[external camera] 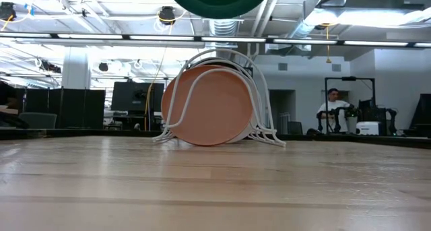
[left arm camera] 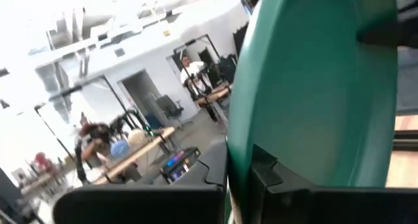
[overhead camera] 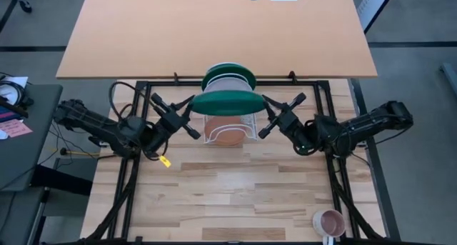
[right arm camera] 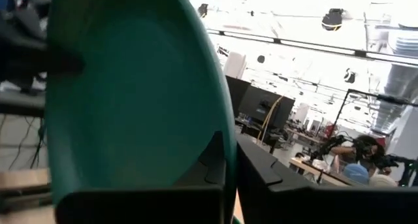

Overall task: Sort dishes
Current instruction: Put the green plate on the dish rack

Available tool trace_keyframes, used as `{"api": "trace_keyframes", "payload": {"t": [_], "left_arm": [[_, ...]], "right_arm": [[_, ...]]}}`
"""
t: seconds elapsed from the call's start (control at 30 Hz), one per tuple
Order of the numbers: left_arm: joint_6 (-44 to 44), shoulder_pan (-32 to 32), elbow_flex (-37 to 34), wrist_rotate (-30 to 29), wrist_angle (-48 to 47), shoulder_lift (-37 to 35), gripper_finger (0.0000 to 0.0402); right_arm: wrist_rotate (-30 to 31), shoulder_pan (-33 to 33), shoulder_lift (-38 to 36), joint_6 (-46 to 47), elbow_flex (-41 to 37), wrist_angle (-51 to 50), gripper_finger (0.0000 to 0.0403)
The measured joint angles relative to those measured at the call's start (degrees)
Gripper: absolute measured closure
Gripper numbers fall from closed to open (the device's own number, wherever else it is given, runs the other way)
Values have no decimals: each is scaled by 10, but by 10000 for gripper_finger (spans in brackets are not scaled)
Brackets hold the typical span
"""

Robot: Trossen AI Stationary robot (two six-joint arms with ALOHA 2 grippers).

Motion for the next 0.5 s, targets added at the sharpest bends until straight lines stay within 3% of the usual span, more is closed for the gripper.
{"api": "trace_keyframes", "payload": {"t": [0.23,0.5], "left_arm": [[143,40,20,39,106,3,401],[139,92,79,51,58,3,401]], "right_arm": [[87,21,-4,-62,0,10,303],[164,49,-16,-130,0,46,288]]}}
